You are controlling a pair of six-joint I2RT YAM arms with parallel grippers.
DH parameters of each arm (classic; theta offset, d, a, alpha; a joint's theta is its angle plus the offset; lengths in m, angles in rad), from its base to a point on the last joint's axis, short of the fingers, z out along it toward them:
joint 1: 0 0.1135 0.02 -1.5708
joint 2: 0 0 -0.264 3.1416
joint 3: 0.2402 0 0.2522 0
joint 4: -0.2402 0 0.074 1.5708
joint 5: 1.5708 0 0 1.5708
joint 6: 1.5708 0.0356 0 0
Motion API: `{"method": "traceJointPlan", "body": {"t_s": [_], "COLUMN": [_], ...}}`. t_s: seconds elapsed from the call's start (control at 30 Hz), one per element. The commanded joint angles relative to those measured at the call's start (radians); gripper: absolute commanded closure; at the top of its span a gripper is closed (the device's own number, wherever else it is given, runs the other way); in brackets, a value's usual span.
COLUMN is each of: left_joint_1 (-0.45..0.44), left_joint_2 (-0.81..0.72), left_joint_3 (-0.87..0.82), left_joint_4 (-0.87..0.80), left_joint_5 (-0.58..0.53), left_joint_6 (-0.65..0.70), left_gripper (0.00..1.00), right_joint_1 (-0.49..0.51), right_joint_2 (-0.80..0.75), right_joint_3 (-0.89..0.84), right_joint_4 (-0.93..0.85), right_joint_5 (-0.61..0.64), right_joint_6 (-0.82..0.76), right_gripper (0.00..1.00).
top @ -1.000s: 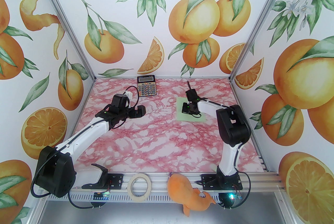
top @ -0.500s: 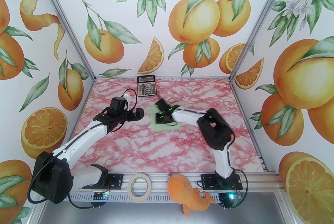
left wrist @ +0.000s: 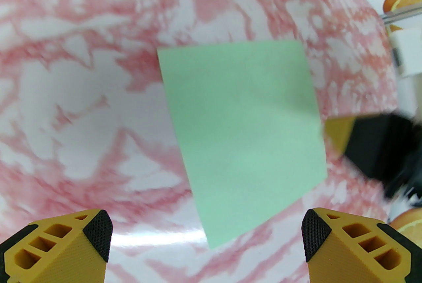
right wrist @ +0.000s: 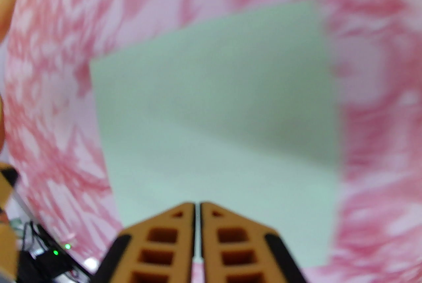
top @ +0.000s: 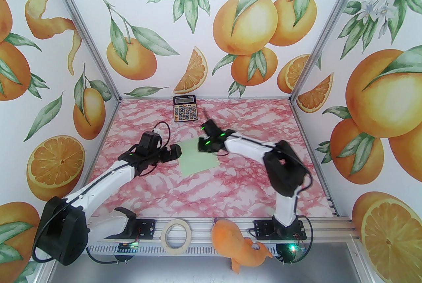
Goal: Fold a paper plane with a square sheet of paper (fold left side to right side)
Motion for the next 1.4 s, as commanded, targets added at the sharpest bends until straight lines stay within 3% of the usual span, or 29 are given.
{"method": "traceJointPlan", "body": {"t_s": [0.0, 0.2, 0.87, 1.37], "left_joint_1": [-0.017, -0.031, -0.039, -0.008], "left_joint_2": [0.056, 0.170, 0.321, 0.349], "left_joint_3": [-0.033, -0.061, -0.043, -0.071], "left_joint_4": [0.081, 0.209, 0.334, 0.736], "left_joint_5": [0.051, 0.105, 0.162, 0.314], "left_joint_6": [-0.083, -0.158, -0.166, -0.165], "left_gripper": [0.02, 0.13, 0.16, 0.16], "right_joint_1": [-0.030, -0.039, 0.070, 0.068], "right_joint_2": [0.026, 0.074, 0.085, 0.086], "right_joint_3": [-0.046, -0.064, -0.179, -0.198], "right_joint_4": [-0.017, -0.015, 0.075, 0.078], "right_joint_5": [-0.043, -0.010, -0.027, -0.028], "right_joint_6": [-0.099, -0.159, 0.004, 0.007], "right_gripper": [0.85, 0.83, 0.87, 0.88]}}
